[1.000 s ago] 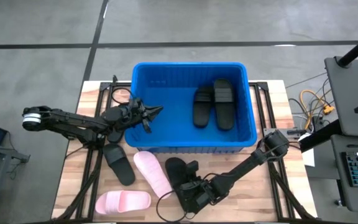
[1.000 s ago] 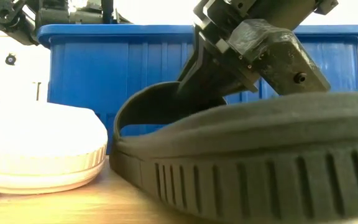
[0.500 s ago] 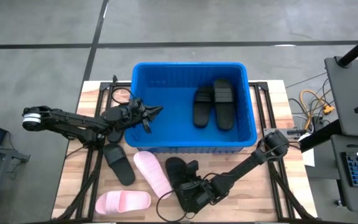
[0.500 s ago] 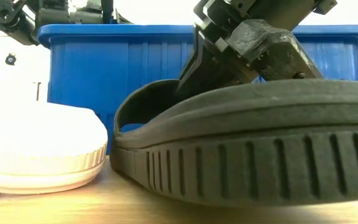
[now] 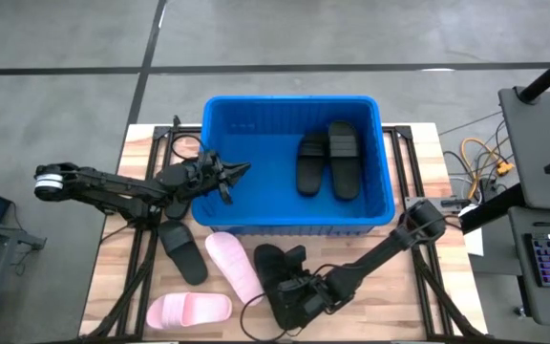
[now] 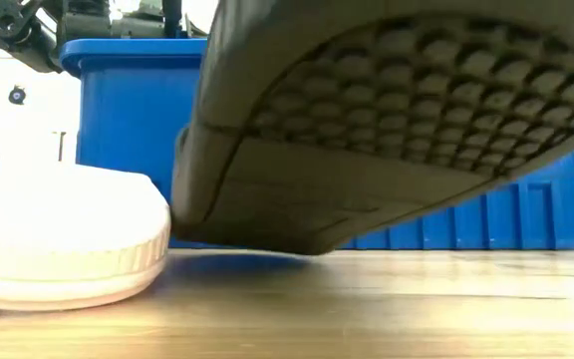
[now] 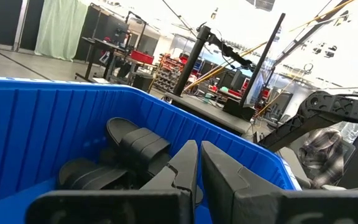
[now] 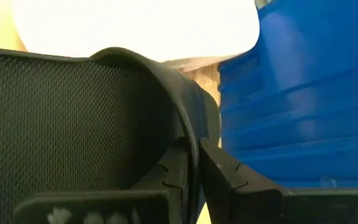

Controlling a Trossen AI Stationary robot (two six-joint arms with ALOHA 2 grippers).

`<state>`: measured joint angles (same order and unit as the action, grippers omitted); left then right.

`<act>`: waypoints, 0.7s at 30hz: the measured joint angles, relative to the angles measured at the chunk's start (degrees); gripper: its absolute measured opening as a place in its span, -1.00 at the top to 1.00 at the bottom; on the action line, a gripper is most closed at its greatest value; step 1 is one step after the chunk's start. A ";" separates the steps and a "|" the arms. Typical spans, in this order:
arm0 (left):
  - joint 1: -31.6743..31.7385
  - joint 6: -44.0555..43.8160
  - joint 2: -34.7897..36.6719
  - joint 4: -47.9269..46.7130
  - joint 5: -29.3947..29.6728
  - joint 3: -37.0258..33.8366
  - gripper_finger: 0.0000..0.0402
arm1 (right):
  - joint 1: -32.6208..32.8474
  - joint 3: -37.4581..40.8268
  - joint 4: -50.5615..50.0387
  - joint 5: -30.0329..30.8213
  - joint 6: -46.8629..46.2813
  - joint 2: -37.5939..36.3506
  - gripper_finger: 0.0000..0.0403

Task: Pick and place slides into bin
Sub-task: Put the black slide into the blue bin

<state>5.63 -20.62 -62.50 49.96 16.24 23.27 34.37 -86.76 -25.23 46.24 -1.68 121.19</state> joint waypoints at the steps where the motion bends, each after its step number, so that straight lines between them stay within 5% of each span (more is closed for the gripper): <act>1: 0.00 0.00 0.00 0.01 0.08 0.00 0.97 | 0.00 0.00 -0.05 0.06 0.43 -0.28 0.87; 21: -0.02 0.00 0.00 -0.01 -0.07 -0.02 0.97 | 0.89 0.00 -0.20 0.33 0.24 -6.31 0.87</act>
<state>5.61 -20.62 -62.50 49.95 16.17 23.25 35.26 -86.76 -25.43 46.57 -1.43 114.88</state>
